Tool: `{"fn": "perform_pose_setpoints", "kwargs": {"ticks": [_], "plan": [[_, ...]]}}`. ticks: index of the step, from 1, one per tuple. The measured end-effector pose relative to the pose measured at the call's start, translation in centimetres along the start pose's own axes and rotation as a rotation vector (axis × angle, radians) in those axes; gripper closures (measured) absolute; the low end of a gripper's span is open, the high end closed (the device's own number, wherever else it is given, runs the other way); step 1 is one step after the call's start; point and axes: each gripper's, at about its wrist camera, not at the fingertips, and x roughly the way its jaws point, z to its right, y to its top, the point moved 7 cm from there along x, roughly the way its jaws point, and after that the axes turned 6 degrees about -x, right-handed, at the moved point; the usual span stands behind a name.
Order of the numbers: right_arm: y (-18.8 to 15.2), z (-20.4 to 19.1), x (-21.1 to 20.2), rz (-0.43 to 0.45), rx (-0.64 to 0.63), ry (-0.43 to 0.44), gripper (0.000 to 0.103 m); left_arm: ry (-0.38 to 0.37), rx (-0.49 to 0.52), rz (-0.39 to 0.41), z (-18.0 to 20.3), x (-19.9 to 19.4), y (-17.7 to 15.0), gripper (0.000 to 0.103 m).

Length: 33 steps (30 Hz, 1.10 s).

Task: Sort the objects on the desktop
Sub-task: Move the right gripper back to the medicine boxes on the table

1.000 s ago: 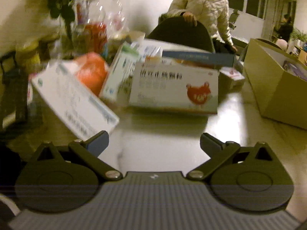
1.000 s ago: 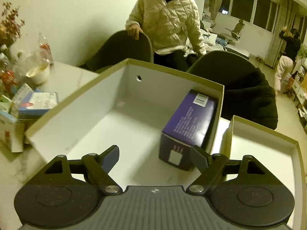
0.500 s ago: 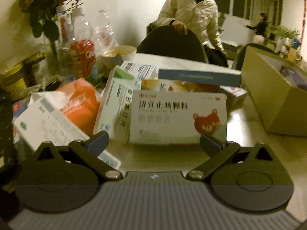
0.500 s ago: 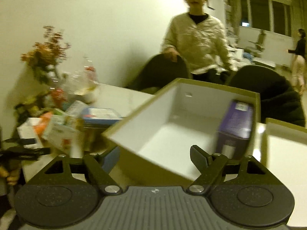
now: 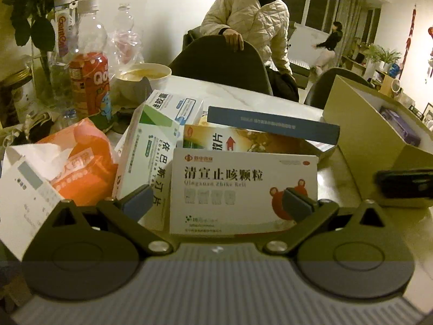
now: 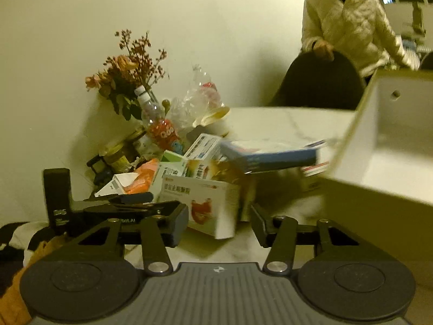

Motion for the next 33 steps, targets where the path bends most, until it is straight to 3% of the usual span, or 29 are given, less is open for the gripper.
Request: {"fn": "perform_pose_setpoints", "kwargs": {"ticks": [11, 16, 19, 33], "plan": [[0.1, 0.8, 6.8, -0.041, 0.111, -0.087, 0.049, -0.058, 0.008, -0.025, 0.4, 1.5, 1.1, 0.000], [0.1, 1.4, 8.3, -0.049, 0.142, -0.083, 0.051, -0.033, 0.026, 0.019, 0.9, 1.3, 1.0, 0.015], [0.0, 1.4, 8.3, -0.043, 0.150, -0.059, 0.058, -0.049, 0.002, 0.029, 1.0, 0.8, 0.8, 0.016], [-1.1, 0.1, 3.6, -0.014, 0.038, -0.070, 0.058, -0.121, 0.011, 0.088, 3.6, -2.3, -2.5, 0.016]]}}
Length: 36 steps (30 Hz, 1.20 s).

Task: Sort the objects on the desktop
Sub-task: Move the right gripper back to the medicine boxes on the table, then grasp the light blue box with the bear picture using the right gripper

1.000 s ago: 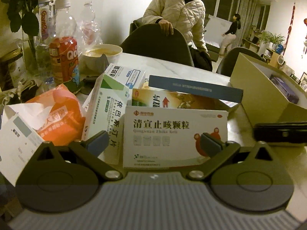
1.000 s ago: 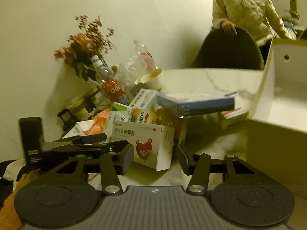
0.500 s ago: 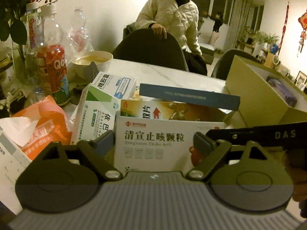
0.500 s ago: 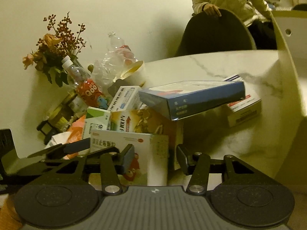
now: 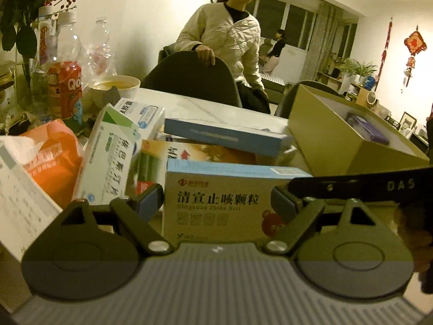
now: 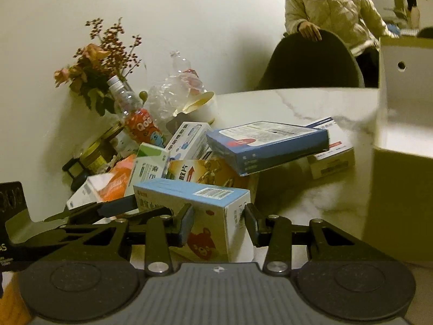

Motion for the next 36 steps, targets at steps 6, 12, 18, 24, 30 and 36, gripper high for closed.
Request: {"fn": "perform_pose_setpoints", "kwargs": {"ticks": [6, 12, 18, 24, 30, 36], "plan": [[-1.1, -0.4, -2.0, -0.024, -0.046, -0.007, 0.058, -0.020, -0.011, 0.002, 1.0, -0.9, -1.6, 0.015], [-2.3, -0.9, -4.0, -0.048, -0.091, -0.014, 0.058, -0.042, -0.023, 0.017, 2.1, -1.5, -2.3, 0.013], [-3.3, -1.8, -5.5, -0.067, -0.155, 0.000, 0.054, 0.000, -0.022, 0.047, 2.7, -2.5, -2.6, 0.012], [-2.6, -2.6, -5.2, -0.091, -0.300, -0.024, 0.050, 0.184, -0.025, 0.005, 2.1, -3.5, -3.2, 0.007], [-1.3, -3.6, -4.2, -0.122, -0.437, -0.032, 0.049, 0.291, -0.084, -0.112, 0.3, -3.8, -4.2, 0.007], [-0.9, -4.7, -2.3, -0.176, -0.550, -0.014, 0.045, 0.333, -0.117, -0.165, -1.0, -4.0, -5.0, 0.006]]}}
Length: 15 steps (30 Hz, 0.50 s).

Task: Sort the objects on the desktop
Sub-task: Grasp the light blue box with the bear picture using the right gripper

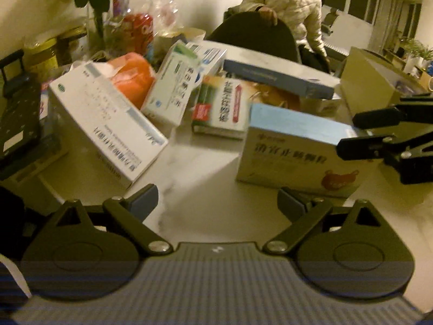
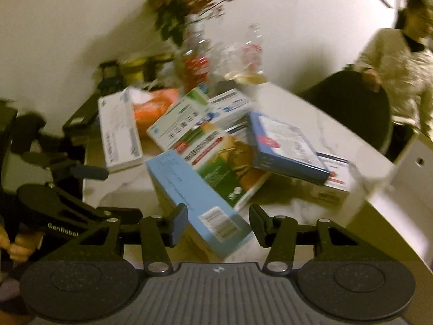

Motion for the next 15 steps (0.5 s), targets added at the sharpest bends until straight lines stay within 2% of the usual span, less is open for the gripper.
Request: {"fn": "perform_pose_setpoints", "kwargs": {"ticks": [8, 15], "plan": [[0.3, -1.5, 2.8, -0.069, -0.085, 0.045, 0.045, -0.023, -0.015, -0.023, 0.1, -0.1, -0.3, 0.006], [0.4, -1.6, 3.3, -0.083, -0.030, 0.023, 0.049, -0.045, -0.031, -0.034, 0.2, 0.0, -0.4, 0.005]]}}
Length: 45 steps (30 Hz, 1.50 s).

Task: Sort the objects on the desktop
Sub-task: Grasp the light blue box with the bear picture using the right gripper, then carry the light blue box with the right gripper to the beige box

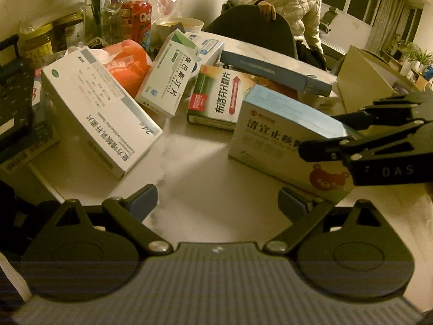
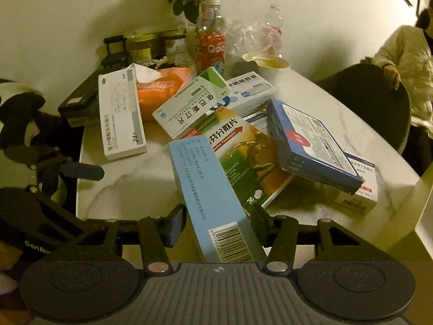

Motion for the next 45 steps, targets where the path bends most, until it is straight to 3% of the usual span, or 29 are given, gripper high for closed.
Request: {"fn": "perform_pose_setpoints", "kwargs": {"ticks": [9, 15, 20, 28, 35, 45], "plan": [[0.0, -0.3, -0.3, -0.038, 0.085, 0.009, 0.061, -0.022, -0.018, -0.017, 0.0, 0.1, -0.4, 0.005], [0.1, -0.6, -1.3, -0.016, 0.100, 0.013, 0.062, -0.049, 0.011, -0.005, 0.5, -0.2, -0.3, 0.005], [-1.2, 0.4, -2.8, -0.016, 0.124, -0.021, 0.062, -0.113, 0.105, 0.009, 2.6, -0.1, -0.1, 0.004], [-3.9, 2.5, -5.6, -0.027, 0.171, -0.089, 0.062, -0.308, 0.355, -0.028, 8.3, 1.2, -1.9, 0.004], [-6.3, 4.3, -8.1, -0.037, 0.212, -0.149, 0.062, -0.367, 0.506, -0.047, 11.2, 3.4, -2.1, 0.004], [-9.3, 6.0, -9.8, -0.063, 0.256, -0.202, 0.062, -0.388, 0.681, 0.058, 13.7, 5.9, -1.9, 0.000]]}}
